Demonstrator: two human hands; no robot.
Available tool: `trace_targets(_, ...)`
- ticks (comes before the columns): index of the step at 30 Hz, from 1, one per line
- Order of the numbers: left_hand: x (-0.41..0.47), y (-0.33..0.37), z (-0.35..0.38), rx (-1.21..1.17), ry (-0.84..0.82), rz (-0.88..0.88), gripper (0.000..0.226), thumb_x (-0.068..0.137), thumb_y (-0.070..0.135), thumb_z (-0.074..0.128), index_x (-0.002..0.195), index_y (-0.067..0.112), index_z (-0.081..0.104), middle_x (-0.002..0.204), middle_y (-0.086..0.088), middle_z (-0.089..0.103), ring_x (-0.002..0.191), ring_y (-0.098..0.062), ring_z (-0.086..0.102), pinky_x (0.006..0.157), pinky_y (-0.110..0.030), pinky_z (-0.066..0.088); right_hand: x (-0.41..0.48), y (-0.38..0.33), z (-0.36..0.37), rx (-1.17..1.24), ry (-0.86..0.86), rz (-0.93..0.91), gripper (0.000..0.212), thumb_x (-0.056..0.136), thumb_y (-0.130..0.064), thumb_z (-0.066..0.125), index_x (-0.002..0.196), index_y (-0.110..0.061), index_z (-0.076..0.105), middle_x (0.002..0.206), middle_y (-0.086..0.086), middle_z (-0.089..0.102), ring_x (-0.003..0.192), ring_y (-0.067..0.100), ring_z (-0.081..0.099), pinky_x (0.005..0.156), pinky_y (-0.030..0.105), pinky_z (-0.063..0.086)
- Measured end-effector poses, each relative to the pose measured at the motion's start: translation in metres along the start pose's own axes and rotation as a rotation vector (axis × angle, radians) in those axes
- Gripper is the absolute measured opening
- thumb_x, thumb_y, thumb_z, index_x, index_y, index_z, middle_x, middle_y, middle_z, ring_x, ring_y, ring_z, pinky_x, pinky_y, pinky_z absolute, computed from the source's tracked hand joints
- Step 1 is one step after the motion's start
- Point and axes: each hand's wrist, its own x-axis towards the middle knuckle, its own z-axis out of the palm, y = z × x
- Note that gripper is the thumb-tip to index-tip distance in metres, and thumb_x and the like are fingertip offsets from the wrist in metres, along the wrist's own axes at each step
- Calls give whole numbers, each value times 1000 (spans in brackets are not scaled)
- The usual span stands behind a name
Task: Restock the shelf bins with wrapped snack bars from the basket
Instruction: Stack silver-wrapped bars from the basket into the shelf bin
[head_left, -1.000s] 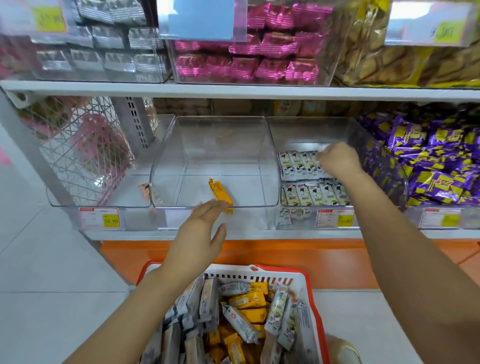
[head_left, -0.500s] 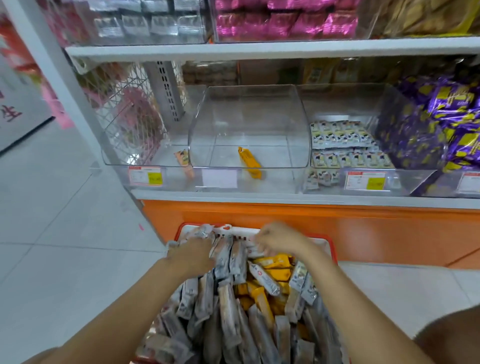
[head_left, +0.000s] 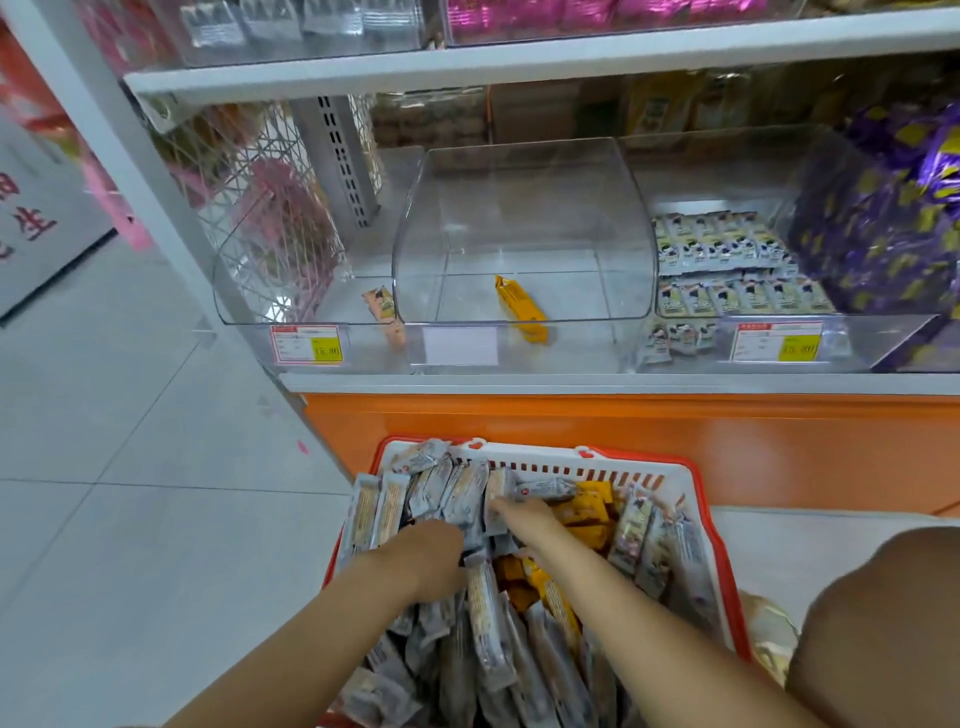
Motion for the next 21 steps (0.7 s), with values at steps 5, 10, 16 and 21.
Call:
trace_targets(5,-6,3,-11,-119,149,21,23,99,28,43,91,10,53,92,-10,53,77,-17,49,68,-28,42,-9,1,-14,165,-77,44,62,91,-37,61,143,-14,37,151,11,34,131,31,41,98,40,48)
trace_targets(10,-14,12,-27,-365,291,63,31,97,24,45,69,12,45,67,-3,46,58,-13,43,56,-25,37,-38,4,-40,214,-124,-9,57,84,-34,70,132,-15,48,133,6,46,114,26,48,85,37,52)
trace_targets(16,-18,25,-39,-1042,287,102,29,89,22,65,70,1,60,62,-11,59,58,-22,54,60,-29,45,-92,1,-57,-279,87,-526,22,84,-33,68,94,-23,50,83,-2,56,69,10,54,60,25,41)
trace_targets(21,-47,37,-51,-1415,255,232,50,75,31,74,109,-4,65,97,-17,72,89,-21,71,76,-23,57,-119,8,-64,-445,466,-1040,62,83,-34,71,135,-25,39,111,-5,58,96,10,55,75,24,47)
